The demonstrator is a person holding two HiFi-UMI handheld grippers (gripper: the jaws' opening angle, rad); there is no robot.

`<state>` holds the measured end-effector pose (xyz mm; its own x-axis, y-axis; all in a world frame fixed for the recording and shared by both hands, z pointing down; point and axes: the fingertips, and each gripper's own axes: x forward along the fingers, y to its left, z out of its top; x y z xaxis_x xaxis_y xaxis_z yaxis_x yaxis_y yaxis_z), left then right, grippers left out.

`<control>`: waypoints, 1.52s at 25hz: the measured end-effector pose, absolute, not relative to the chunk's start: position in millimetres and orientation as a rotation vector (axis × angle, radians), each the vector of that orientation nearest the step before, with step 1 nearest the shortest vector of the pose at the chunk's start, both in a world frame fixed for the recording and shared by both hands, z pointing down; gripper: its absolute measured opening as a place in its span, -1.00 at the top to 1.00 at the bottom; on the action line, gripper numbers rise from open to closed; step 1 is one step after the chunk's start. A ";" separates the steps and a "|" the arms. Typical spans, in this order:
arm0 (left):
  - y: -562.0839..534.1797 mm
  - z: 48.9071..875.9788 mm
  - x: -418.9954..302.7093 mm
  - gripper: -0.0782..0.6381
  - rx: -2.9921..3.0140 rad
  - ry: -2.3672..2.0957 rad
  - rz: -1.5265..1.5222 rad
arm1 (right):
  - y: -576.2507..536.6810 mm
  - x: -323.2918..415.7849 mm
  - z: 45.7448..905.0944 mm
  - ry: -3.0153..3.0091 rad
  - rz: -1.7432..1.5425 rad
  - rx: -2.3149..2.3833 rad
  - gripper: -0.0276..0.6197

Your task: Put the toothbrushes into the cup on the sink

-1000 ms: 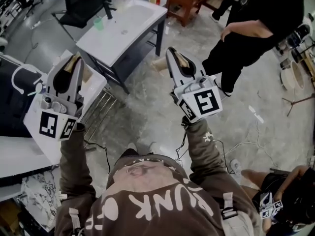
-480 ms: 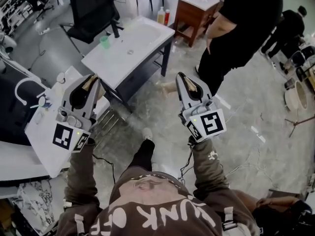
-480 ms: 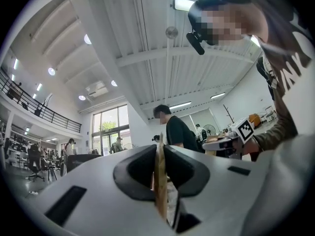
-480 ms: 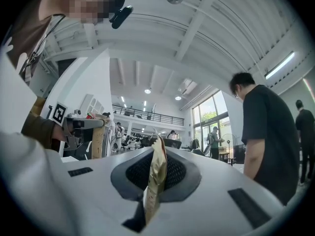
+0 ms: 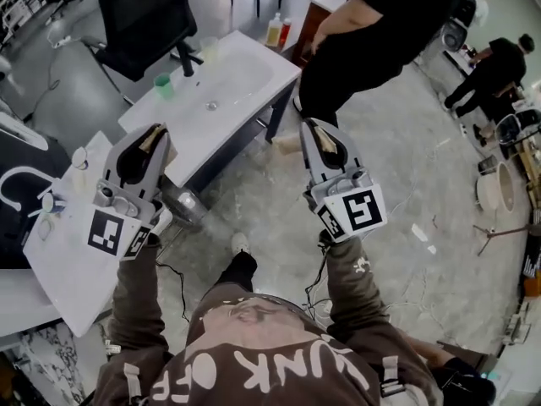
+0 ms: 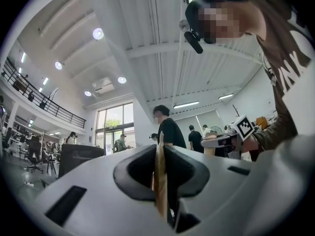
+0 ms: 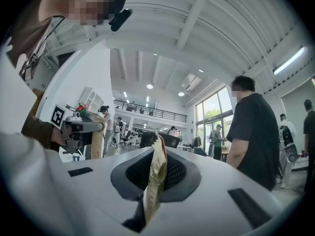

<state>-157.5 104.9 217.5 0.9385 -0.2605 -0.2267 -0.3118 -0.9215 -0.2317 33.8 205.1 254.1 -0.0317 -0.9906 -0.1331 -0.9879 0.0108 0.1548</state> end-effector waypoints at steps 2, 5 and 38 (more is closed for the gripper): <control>77.9 221.2 -145.0 0.65 -2.834 0.444 0.277 | 174.2 49.2 252.6 -2.226 -0.314 2.159 0.89; 40.7 224.0 -127.5 0.64 -2.852 0.473 0.283 | 129.8 70.0 246.0 -2.229 -0.311 2.131 0.89; -226.4 241.0 -55.5 0.64 -2.659 1.204 0.118 | -324.9 175.4 329.6 -2.663 -0.199 1.516 0.89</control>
<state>-55.5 -226.4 241.0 0.6611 -0.7325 -0.1623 -0.7501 -0.6403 -0.1656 175.4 -324.9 329.6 -0.5106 -0.8598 -0.0025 -0.8507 0.5047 0.1471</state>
